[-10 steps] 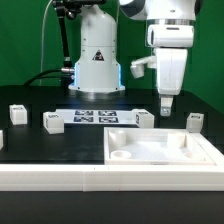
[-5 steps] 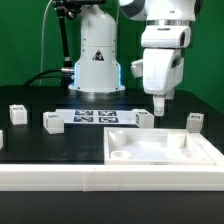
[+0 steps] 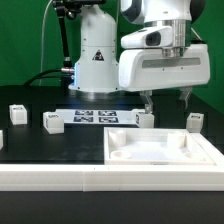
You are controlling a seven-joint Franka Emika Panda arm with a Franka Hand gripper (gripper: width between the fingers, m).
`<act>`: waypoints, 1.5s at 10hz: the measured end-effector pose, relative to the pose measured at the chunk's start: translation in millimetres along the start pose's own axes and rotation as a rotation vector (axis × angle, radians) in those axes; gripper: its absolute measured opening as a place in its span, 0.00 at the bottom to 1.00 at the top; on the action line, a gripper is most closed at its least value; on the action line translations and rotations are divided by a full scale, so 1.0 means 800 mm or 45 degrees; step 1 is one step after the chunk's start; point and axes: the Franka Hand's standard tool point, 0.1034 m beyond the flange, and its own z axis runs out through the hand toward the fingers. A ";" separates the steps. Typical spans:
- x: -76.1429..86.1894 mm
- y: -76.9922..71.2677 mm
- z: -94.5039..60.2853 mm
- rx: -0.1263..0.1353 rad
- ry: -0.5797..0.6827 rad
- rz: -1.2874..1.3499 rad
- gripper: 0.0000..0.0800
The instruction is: Assemble one leg
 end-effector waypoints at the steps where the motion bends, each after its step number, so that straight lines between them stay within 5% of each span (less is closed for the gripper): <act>1: -0.004 -0.009 0.005 0.007 0.003 0.102 0.81; 2: -0.003 -0.021 0.008 0.016 0.021 0.269 0.81; 7: -0.008 -0.027 0.010 0.042 0.042 0.785 0.81; 12: -0.014 -0.065 0.018 0.069 0.034 1.203 0.81; 15: -0.014 -0.058 0.019 0.068 0.016 1.175 0.81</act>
Offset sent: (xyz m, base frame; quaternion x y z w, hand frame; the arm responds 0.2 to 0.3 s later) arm 0.0000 0.0000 0.0000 0.0000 0.0000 0.1296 0.9916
